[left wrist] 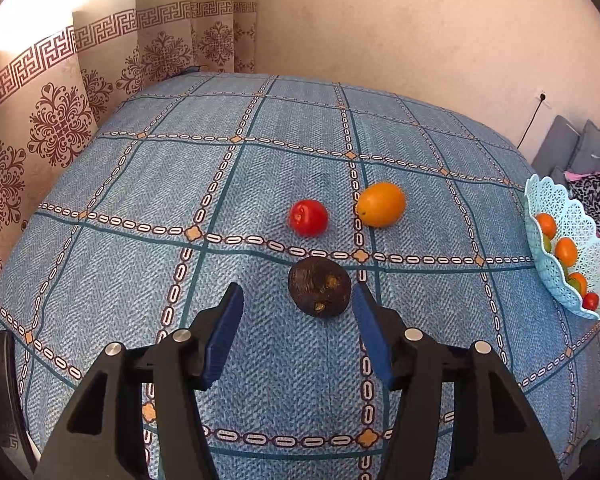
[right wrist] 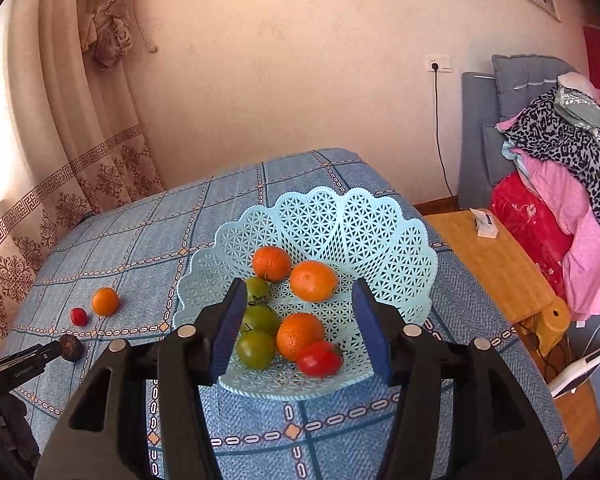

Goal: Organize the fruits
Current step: 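Carry the red tomato into the basket and release while the left tool lifts the avocado, then lower the avocado into the basket and open the left tool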

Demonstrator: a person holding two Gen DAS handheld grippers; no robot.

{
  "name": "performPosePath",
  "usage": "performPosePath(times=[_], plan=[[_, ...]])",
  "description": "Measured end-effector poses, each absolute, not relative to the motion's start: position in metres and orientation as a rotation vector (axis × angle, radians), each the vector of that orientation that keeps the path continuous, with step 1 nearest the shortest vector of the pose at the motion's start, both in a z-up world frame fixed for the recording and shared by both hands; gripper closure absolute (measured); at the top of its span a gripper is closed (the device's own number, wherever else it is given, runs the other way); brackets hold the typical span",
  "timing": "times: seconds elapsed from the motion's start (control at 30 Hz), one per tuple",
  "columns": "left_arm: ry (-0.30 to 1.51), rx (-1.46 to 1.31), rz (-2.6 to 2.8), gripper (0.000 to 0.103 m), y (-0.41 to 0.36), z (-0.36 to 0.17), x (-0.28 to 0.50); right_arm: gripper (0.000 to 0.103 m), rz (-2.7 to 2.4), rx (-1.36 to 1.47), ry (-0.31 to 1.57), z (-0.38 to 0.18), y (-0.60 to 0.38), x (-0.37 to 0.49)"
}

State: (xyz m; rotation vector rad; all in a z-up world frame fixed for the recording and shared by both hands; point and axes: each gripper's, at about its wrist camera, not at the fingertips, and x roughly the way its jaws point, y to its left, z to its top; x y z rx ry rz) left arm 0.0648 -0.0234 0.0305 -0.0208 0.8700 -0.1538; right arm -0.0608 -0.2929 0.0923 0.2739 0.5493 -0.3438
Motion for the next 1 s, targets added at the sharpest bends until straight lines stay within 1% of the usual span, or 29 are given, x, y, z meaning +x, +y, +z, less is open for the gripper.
performPosePath(times=[0.23,0.27,0.3,0.4,0.7,1.0], plan=[[0.904,-0.04,-0.182,0.047,-0.028,0.022,0.079,0.047,-0.336,0.277,0.546,0.092,-0.29,-0.062],[0.906,-0.039,-0.188,0.048,-0.03,0.021,0.08,0.047,-0.335,0.277,0.546,0.092,-0.289,-0.062],[0.909,-0.036,-0.192,0.053,-0.032,0.02,0.081,0.047,-0.335,0.278,0.548,0.091,-0.289,-0.062],[0.925,-0.022,-0.199,0.064,-0.04,0.013,0.085,0.047,-0.331,0.279,0.552,0.09,-0.289,-0.062],[0.908,-0.003,-0.219,0.065,-0.053,0.02,0.082,0.047,-0.348,0.298,0.533,0.091,-0.298,-0.067],[0.826,0.049,-0.353,0.065,-0.11,0.059,0.062,0.047,-0.363,0.319,0.509,0.096,-0.31,-0.074]])
